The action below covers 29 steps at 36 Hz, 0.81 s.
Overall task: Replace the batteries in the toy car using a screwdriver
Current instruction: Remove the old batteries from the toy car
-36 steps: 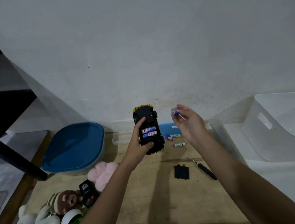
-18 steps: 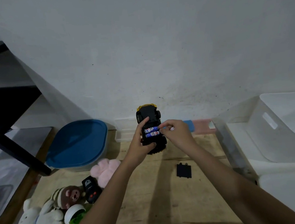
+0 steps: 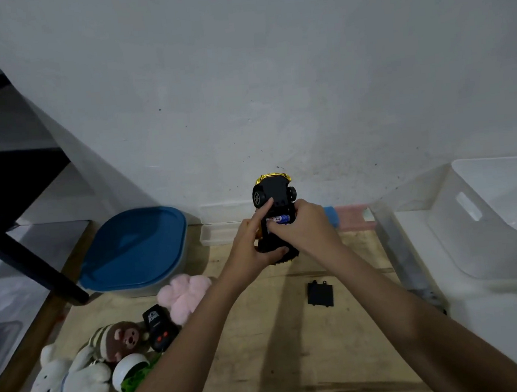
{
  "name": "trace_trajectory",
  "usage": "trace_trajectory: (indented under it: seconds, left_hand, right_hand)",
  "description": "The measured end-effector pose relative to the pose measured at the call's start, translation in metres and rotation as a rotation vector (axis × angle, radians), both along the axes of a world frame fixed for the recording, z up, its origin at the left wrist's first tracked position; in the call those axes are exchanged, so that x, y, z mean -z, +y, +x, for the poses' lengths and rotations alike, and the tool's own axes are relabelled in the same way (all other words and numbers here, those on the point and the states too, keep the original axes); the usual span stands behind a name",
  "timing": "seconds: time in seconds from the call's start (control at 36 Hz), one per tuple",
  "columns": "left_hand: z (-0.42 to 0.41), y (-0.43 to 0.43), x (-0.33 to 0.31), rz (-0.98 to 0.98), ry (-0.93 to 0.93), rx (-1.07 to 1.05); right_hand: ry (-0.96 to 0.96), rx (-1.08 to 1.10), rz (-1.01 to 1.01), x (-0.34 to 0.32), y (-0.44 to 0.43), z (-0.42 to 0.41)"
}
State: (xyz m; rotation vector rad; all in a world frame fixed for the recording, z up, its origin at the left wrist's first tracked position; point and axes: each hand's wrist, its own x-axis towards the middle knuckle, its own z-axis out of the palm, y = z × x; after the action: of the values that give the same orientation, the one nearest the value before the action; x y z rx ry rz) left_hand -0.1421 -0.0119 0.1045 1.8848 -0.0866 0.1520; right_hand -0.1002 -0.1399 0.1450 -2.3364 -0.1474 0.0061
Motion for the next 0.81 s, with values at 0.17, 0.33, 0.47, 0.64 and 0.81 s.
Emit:
trace_trajectory:
  seconds: [0.17,0.33,0.47,0.64,0.81]
  left_hand:
    - [-0.003,0.001,0.001,0.082,-0.078,-0.011]
    - [-0.004,0.004,0.001,0.141,-0.104,0.001]
    - [-0.004,0.008,0.002,0.13,-0.097,0.004]
    - [-0.006,0.009,0.0,0.063,-0.062,-0.004]
    - [-0.009,0.008,-0.008,-0.12,-0.019,0.04]
  right_hand:
    - [-0.009,0.026,-0.019,-0.005,0.007,-0.004]
    - [-0.041,0.024,-0.014,-0.005,0.011,-0.006]
    - [-0.045,0.014,0.0,-0.008,0.011,-0.011]
    - [-0.046,0.002,-0.005,-0.006,0.005,-0.012]
    - [-0.215,-0.015,-0.053,-0.005,-0.002,-0.017]
